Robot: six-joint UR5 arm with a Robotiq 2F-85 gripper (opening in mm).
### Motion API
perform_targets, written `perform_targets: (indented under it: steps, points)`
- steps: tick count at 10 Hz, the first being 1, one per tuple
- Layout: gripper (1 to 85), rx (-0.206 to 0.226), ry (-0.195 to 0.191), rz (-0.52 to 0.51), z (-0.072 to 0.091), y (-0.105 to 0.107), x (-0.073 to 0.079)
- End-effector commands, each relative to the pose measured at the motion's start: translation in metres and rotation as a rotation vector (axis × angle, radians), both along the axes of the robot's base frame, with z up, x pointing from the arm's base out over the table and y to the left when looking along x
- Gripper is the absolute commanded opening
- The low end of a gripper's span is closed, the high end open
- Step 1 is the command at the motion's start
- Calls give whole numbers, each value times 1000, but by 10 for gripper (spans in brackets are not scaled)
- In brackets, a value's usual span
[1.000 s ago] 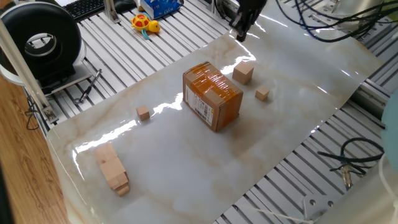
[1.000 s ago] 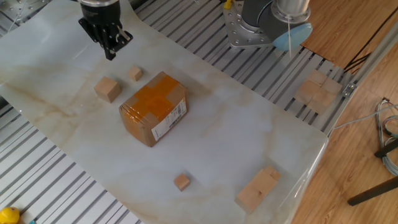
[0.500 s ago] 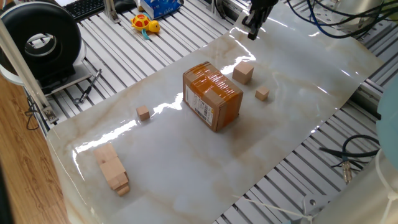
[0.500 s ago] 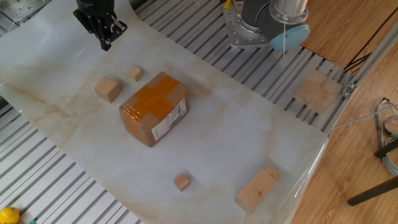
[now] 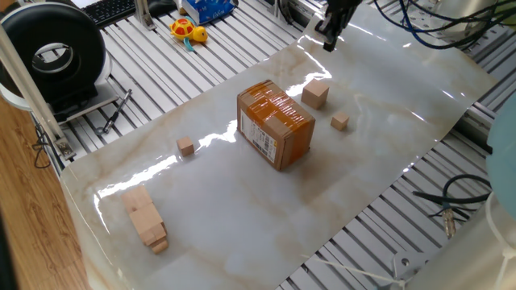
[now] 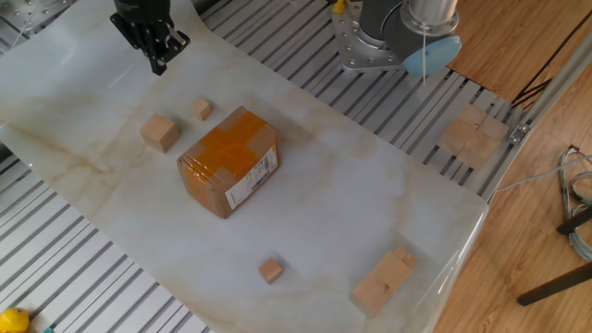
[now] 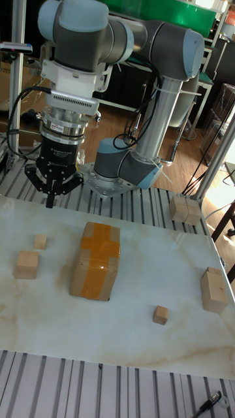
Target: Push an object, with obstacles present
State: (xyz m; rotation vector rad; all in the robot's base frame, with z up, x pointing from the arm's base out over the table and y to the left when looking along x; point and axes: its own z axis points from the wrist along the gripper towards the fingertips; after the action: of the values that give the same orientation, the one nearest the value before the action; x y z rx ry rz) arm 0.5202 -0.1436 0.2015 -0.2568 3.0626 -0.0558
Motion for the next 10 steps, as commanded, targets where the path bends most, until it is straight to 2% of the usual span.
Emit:
perform_targets:
  steps: [1, 2, 4, 6, 7, 10]
  points:
    - [13, 2, -7, -17, 3, 9, 7]
    - [13, -6, -8, -16, 3, 10, 9]
    - [13, 10, -17, -17, 5, 20, 12]
    - [13, -17, -32, -4, 7, 9, 14]
    - [13, -7, -38, -1, 7, 10, 16]
    - [13, -23, -20, 23, 7, 8, 12]
